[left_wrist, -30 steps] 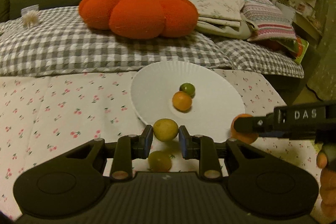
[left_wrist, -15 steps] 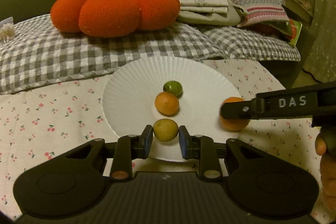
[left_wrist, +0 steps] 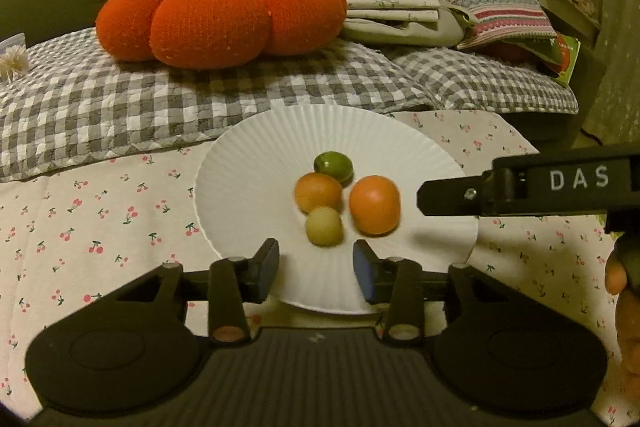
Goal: Organize fruits
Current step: 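Carry both fruits onto the white plate and open both tools, then move both tools back toward the remaining fruits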
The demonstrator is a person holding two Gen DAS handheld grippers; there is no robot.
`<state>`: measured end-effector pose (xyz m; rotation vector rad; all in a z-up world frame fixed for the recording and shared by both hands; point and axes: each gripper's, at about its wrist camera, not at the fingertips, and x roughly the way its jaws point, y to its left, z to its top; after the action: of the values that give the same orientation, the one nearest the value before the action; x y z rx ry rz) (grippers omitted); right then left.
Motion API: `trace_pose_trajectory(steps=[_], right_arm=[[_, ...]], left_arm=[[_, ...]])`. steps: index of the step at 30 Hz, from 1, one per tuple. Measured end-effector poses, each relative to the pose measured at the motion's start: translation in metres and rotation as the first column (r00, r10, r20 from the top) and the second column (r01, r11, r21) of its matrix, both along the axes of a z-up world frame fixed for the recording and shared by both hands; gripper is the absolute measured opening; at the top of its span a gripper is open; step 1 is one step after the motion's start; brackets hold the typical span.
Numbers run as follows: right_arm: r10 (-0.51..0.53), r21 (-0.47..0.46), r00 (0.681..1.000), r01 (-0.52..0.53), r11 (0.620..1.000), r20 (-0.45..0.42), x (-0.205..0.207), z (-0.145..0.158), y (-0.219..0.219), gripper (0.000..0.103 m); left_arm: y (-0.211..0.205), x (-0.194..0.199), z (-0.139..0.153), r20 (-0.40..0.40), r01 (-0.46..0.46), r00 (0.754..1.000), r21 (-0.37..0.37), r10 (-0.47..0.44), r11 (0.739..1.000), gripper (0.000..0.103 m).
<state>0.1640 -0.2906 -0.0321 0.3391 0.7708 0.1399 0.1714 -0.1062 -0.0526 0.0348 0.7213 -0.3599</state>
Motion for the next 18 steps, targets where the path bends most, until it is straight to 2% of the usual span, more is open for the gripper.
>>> trace_pose_trajectory(steps=[13,18], right_arm=[[-0.06,0.052,0.998,0.06,0.997,-0.018,-0.004,0.011,-0.017,0.06],[-0.048,0.051,0.997,0.051,0.997,-0.059,-0.009,0.012,-0.012,0.063]], left_arm=[[0.016,-0.008,0.015,-0.02,-0.053,0.998,-0.051,0.052,0.997,0.041],[0.028,-0.016,0.019,-0.041,-0.083,0.996,-0.054,0.081,0.995,0.041]])
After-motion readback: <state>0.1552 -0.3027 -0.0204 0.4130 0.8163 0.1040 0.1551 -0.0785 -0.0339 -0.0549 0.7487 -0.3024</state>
